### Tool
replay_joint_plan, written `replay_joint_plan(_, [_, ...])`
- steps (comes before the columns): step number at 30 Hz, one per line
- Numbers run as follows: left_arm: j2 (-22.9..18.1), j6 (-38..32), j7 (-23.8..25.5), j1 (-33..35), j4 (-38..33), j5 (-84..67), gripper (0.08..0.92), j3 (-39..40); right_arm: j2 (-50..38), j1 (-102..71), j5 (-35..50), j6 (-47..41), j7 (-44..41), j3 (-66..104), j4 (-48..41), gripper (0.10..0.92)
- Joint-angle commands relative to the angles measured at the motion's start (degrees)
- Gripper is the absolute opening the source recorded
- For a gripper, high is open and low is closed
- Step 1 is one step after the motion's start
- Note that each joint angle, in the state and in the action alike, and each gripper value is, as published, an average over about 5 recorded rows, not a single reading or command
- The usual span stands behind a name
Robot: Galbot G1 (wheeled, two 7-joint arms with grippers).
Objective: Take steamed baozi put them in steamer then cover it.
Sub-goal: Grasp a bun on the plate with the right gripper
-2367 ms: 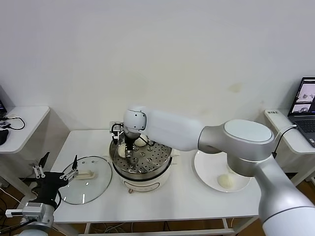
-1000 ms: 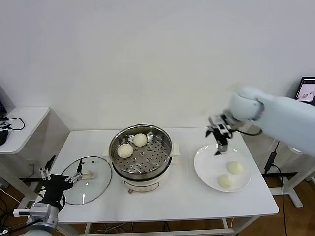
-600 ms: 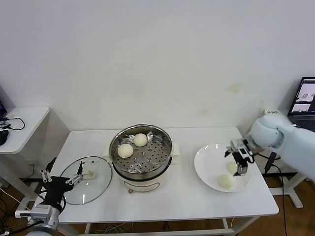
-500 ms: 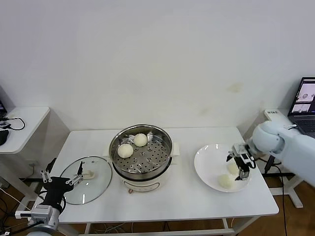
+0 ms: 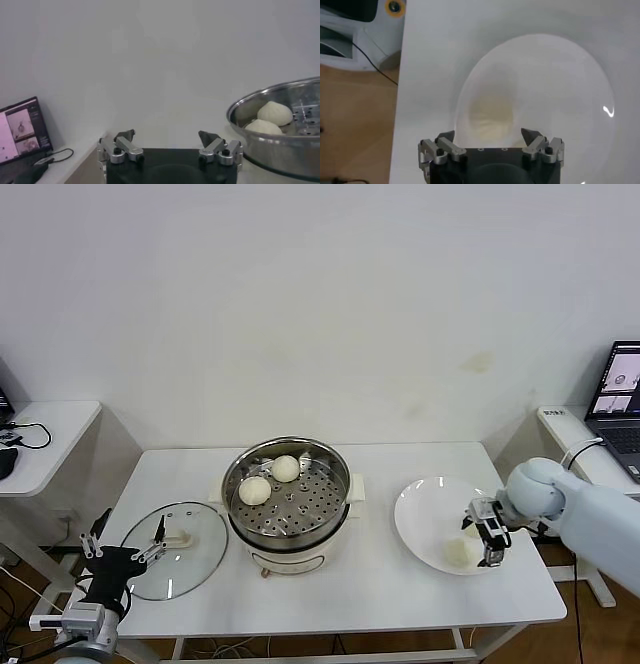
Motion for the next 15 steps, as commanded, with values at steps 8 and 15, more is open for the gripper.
replay_joint_plan(8, [-0.1,-0.1,0.0,-0.3,0.8,0.0,0.823,0.2,7.3,-2.6,-2.0,-0.5,1.6,1.3,-7.1,0.816])
replay_joint_plan(15, [-0.2,-0.1,0.0,-0.3,0.8,0.0,0.823,0.2,7.2,-2.5,-2.2,-1.3,1.3,1.2,-7.2,0.749])
